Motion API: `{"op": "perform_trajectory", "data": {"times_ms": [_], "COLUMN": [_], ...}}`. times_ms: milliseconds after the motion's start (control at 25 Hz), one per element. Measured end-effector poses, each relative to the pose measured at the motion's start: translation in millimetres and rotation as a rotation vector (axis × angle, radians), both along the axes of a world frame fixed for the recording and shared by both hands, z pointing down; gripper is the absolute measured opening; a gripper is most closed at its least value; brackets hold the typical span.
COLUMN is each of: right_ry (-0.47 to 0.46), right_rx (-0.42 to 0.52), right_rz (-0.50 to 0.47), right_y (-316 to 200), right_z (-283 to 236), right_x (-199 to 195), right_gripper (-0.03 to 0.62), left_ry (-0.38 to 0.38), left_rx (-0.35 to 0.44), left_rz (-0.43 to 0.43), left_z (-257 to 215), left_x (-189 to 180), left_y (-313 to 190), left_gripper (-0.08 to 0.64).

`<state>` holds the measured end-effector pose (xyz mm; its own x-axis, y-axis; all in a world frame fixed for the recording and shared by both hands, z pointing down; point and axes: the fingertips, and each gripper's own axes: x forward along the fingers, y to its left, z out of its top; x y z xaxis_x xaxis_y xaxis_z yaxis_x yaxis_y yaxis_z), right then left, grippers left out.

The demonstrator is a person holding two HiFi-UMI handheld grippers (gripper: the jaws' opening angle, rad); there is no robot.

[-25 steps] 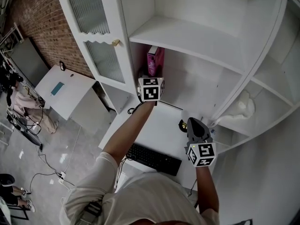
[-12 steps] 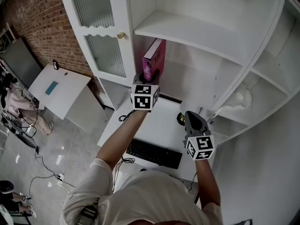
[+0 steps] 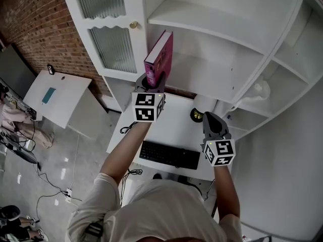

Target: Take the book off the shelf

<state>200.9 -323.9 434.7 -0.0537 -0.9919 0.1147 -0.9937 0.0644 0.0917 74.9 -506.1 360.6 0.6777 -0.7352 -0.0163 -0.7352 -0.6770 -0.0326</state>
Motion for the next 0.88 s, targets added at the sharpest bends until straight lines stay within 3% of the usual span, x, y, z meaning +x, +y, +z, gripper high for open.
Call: {"op": "perform_trajectory", "data": {"times_ms": [440,880], "right_ry": [0.033,-0.011], "right_rx": [-0.006,-0.008], "right_rz": [0.094,0.108], "right_y": [41,73], "right_z": [11,23], "right_x": [-10,24], "right_gripper": [0.003,0.003], "left_ry": [0.025,0.050], "left_rx": [0.013,-0.034], "left_rz": [0.055,0.039], "left_z": [11,48], "left_x": [-30,-41], "left_y": [43,99], "left_gripper": [0.130,0.132]}}
